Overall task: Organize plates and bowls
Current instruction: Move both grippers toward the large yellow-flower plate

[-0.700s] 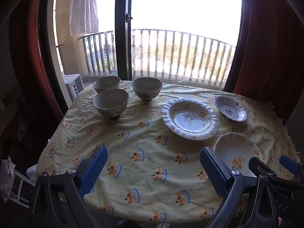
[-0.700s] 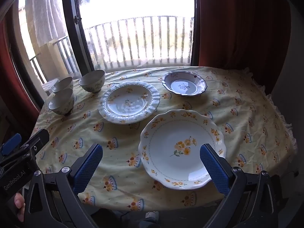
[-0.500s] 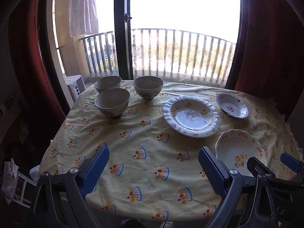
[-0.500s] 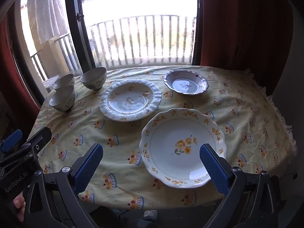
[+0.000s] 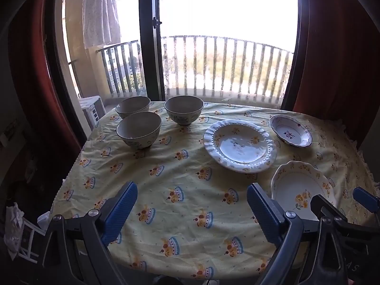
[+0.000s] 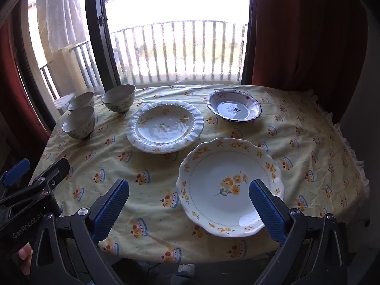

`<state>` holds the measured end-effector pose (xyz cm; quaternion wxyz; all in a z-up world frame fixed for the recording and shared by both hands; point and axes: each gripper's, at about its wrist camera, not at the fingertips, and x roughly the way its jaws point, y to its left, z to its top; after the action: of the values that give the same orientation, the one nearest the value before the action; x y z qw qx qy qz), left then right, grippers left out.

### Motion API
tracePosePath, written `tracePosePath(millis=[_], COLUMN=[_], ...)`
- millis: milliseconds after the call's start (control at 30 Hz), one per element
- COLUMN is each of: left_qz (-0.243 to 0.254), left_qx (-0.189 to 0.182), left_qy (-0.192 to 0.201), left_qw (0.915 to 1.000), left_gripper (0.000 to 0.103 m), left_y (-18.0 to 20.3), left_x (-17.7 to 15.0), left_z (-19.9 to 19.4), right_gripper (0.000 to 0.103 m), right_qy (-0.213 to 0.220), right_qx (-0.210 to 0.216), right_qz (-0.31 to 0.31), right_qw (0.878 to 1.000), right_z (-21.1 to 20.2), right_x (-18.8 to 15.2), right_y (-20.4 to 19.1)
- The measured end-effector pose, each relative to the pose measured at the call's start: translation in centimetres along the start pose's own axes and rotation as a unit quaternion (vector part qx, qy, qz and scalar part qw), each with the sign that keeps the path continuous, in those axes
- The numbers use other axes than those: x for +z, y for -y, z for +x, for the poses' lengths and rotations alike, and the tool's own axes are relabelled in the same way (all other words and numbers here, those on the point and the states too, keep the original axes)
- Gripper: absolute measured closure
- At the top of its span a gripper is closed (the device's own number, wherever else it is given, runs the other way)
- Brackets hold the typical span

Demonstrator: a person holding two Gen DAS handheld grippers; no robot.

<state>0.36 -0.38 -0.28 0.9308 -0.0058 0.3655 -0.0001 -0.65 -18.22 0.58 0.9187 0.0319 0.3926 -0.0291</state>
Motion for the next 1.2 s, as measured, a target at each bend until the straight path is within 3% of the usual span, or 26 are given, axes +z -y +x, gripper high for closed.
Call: tracePosePath(millis=[200,1200], left_qz=[0.005,0.011], left_qx=[-0.008,-0.009], left_qy=[-0.002,-0.025], left_qw=[1.0,0.9996], left_gripper=[0.014,0.014], left_y=[0.12,0.83], left_x=[0.08,-0.21], left_z=[0.37,0.86], right_gripper=[0.001,0.003], right_qy=[0.0,-0.01], right_qx=[-0.002,-0.01], right_qz=[0.002,0.015], right_qw=[1.0,1.0], right_z=[0.16,0.95], right_x=[0.14,0.28], right_y=[-0.08,0.5])
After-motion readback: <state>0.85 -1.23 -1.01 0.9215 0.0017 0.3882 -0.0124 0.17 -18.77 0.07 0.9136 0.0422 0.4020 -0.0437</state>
